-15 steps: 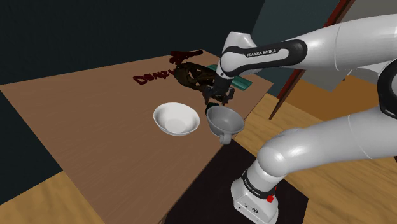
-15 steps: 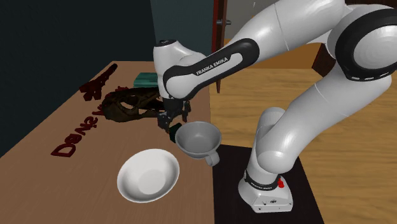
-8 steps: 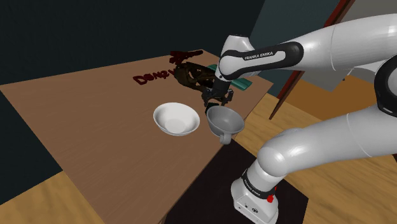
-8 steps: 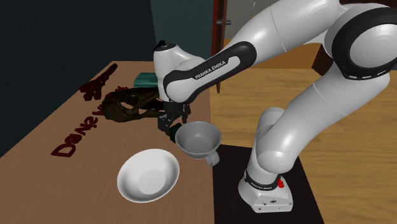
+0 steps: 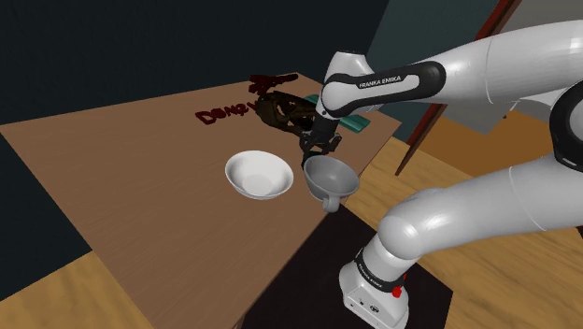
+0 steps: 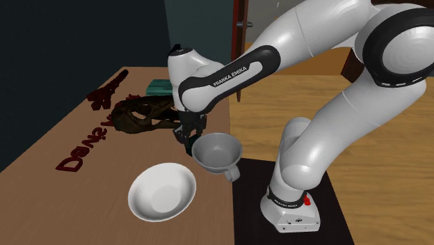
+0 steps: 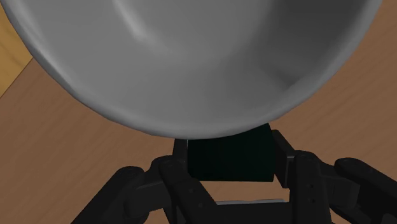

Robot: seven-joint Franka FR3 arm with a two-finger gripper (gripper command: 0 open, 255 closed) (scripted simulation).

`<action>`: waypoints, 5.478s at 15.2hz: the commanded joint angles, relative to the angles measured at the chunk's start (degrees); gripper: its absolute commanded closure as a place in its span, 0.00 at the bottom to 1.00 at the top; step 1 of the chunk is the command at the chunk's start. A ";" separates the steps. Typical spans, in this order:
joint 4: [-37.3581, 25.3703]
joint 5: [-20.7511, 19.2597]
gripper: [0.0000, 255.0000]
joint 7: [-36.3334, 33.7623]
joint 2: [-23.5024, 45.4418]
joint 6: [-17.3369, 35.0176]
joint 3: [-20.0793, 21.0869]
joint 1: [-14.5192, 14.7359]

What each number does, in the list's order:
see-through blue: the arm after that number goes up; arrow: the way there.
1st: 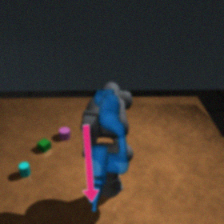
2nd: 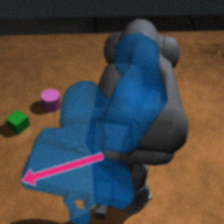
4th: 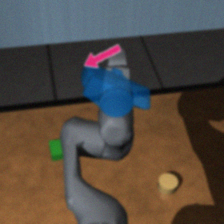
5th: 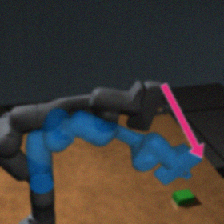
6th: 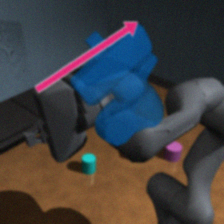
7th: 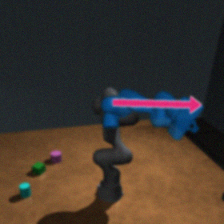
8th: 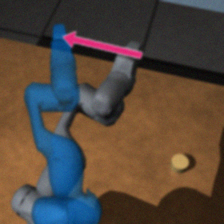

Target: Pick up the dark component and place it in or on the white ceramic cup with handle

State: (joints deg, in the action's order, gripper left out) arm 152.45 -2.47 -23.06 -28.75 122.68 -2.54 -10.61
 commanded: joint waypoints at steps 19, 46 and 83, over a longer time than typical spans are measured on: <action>-8.75 0.25 1.00 0.19 -4.24 -13.00 0.27 0.08; -7.66 1.91 1.00 -1.99 -25.01 -32.72 2.84 0.94; -3.75 1.98 0.00 -2.11 -25.63 -29.43 2.92 0.99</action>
State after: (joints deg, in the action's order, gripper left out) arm 148.73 -0.49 -25.18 -54.39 93.28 0.37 -9.61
